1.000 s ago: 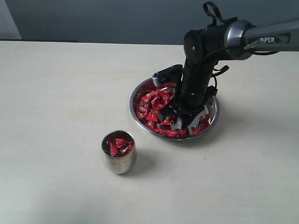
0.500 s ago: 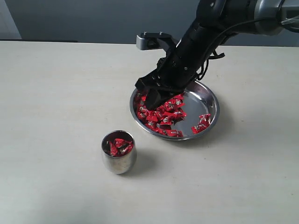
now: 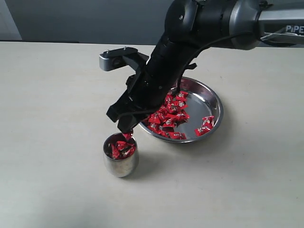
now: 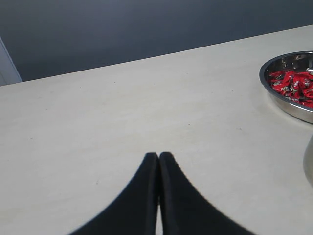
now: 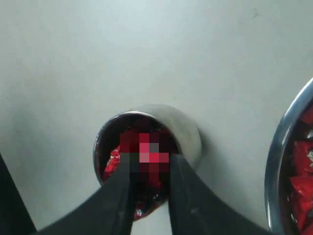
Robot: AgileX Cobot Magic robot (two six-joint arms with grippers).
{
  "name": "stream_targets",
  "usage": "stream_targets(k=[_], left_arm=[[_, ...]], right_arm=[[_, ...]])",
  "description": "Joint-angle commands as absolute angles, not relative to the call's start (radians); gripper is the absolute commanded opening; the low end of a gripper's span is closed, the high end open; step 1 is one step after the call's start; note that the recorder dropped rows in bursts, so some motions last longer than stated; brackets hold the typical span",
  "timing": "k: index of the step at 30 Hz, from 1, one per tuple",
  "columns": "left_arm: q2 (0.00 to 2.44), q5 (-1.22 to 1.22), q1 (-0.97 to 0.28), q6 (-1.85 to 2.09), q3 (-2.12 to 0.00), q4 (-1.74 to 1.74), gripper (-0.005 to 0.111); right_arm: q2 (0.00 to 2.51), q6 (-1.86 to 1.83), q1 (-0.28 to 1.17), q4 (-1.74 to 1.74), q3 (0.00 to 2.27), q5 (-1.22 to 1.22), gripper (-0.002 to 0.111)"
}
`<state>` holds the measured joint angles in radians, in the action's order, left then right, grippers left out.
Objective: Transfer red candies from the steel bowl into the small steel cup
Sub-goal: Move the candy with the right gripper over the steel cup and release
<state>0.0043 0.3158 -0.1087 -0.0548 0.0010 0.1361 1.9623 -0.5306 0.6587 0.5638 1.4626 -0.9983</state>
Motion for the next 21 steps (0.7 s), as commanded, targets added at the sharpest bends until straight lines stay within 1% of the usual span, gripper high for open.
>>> stream_targets(k=[1,10,17,19,21], left_arm=[[0.000,0.309,-0.116,-0.060,0.000,0.135,0.000],[0.000,0.309,-0.116,-0.060,0.000,0.135,0.000],[0.000,0.309,-0.116,-0.060,0.000,0.135,0.000],[0.000,0.309,-0.116,-0.060,0.000,0.135,0.000],[0.000,0.309,-0.116,-0.060,0.000,0.135,0.000]], right_arm=[[1.978,-0.538,0.690,0.548,1.460,-0.993,0.008],[1.996,-0.538,0.741,0.539,1.460,-0.993,0.008],[1.997,-0.538,0.741,0.499,1.460,-0.980,0.008],[1.997,-0.538,0.741,0.499,1.460,-0.980,0.009],[1.997,-0.538,0.741,0.499,1.460,-0.976,0.013]])
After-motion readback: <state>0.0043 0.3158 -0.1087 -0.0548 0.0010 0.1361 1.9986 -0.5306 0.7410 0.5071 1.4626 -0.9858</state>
